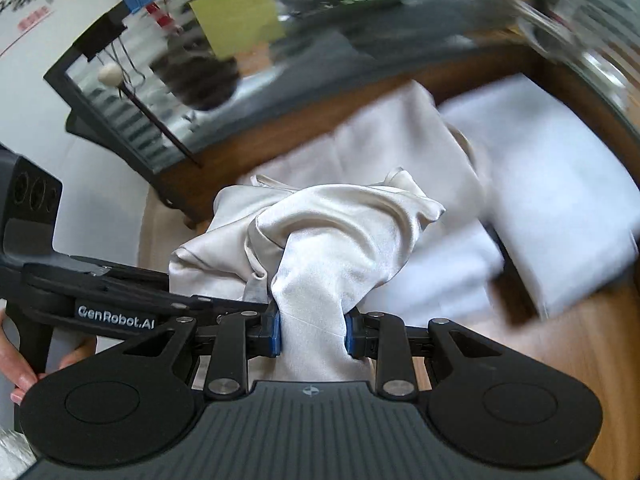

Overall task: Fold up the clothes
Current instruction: 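Carry the shirt with both tools onto the stack of folded clothes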

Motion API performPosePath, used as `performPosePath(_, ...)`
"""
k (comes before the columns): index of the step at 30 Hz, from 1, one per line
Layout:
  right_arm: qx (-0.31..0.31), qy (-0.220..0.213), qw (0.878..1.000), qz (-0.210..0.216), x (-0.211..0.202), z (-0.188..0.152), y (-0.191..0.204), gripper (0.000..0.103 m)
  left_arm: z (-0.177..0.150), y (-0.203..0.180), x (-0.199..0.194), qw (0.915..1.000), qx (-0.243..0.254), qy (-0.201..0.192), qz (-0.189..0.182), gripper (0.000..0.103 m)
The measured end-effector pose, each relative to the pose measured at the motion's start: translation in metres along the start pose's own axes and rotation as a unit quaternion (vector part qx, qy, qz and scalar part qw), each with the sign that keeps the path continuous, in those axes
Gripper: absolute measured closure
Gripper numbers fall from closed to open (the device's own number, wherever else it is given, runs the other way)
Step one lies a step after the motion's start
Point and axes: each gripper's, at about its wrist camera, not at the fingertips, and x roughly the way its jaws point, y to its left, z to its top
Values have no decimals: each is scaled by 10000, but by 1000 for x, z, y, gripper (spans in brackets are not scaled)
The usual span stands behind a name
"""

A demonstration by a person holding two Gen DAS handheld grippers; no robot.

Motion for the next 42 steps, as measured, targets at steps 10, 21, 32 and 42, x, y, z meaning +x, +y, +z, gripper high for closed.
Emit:
performPosePath(10,-919,513,9944,-28,54,121,-14,72,67,27,11,9968,-622,-482,106,59)
performPosePath(21,-837,445,9942,-518,87,121,-53,46,78,51,40,9945,-957,-159,405,38)
performPosePath(32,-587,-1046,9891,-852,41,97,-43,45,61,65,5,9977,-404,-170,507,35)
performPosePath(42,-851,-819,9894,-849,98,78,-26,45,52,80,-6,9962,-425,-201,737,34)
